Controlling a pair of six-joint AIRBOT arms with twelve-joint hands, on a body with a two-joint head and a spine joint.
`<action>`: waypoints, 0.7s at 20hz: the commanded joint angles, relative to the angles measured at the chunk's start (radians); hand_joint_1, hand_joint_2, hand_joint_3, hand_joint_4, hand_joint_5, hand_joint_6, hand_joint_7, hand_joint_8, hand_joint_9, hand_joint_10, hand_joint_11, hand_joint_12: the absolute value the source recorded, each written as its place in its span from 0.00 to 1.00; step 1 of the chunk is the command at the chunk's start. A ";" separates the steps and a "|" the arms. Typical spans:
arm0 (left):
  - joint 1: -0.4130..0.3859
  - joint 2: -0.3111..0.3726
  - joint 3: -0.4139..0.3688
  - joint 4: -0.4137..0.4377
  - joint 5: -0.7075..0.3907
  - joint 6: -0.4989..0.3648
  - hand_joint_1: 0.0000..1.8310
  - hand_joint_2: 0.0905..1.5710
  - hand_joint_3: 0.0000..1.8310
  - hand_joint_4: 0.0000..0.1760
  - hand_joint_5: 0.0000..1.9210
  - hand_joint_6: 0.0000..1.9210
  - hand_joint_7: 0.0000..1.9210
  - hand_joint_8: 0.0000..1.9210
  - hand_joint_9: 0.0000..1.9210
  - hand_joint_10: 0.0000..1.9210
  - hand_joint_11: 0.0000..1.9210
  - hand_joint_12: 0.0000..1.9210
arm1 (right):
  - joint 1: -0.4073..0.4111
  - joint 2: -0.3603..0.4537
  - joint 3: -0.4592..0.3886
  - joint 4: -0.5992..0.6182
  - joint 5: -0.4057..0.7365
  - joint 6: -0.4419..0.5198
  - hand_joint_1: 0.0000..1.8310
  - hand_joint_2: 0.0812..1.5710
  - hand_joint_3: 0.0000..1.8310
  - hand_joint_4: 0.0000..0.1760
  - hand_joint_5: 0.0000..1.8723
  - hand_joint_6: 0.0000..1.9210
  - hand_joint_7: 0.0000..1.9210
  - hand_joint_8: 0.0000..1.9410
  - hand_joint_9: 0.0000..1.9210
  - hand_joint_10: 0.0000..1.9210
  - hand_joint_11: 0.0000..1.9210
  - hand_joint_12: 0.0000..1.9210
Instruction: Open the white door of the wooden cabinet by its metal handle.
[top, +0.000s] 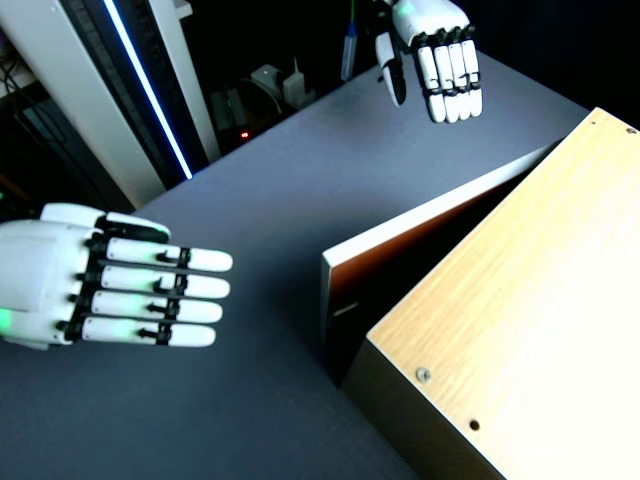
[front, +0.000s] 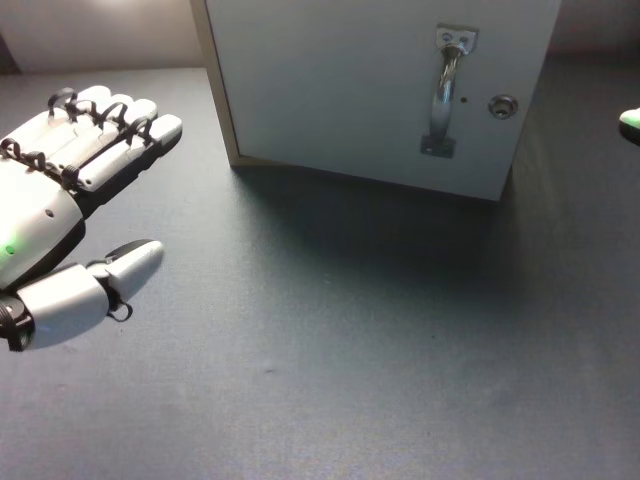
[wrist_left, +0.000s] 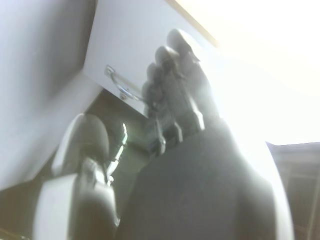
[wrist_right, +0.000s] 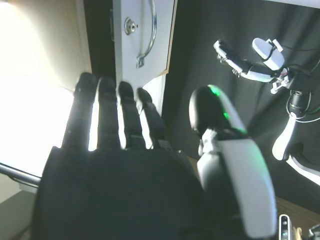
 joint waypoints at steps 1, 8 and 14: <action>-0.010 0.003 0.006 -0.003 -0.123 -0.001 0.00 0.93 0.01 0.00 0.01 0.00 0.00 0.00 0.00 0.00 0.00 0.00 | 0.011 0.002 0.007 0.027 0.117 0.005 0.00 0.87 0.00 0.00 0.06 0.00 0.05 0.00 0.02 0.00 0.06 0.03; -0.011 -0.001 0.008 -0.001 -0.119 -0.001 0.00 0.95 0.01 0.00 0.01 0.00 0.00 0.00 0.00 0.00 0.00 0.00 | 0.075 -0.022 0.045 0.001 0.054 0.005 0.00 0.87 0.00 0.10 0.03 0.00 0.02 0.00 0.00 0.00 0.02 0.00; -0.010 -0.003 0.009 0.003 -0.117 -0.004 0.00 0.94 0.01 0.00 0.00 0.00 0.00 0.00 0.00 0.00 0.00 0.00 | 0.154 -0.051 0.104 -0.011 -0.029 0.005 0.00 0.86 0.00 0.00 0.00 0.00 0.00 0.00 0.00 0.00 0.00 0.00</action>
